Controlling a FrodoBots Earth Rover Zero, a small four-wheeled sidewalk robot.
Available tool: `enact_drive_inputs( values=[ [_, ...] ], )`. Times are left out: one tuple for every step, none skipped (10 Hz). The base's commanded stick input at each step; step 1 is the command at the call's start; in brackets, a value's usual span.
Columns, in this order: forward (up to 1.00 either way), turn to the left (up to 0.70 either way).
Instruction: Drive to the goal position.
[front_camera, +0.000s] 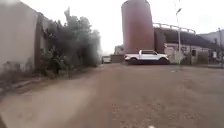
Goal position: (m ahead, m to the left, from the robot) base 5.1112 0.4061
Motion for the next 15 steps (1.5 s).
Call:
enact_drive_inputs(
  values=[
    [1.0, 0.0],
    [1.0, 0.0],
    [1.0, 0.0],
    [1.0, 0.0],
    [1.0, 0.0],
    [1.0, 0.0],
    [1.0, 0.0],
    [1.0, 0.0],
    [1.0, 0.0],
    [1.0, 0.0],
    [1.0, 0.0],
    [1.0, 0.0],
    [1.0, 0.0],
    [1.0, 0.0],
    [1.0, 0.0]
  ],
)
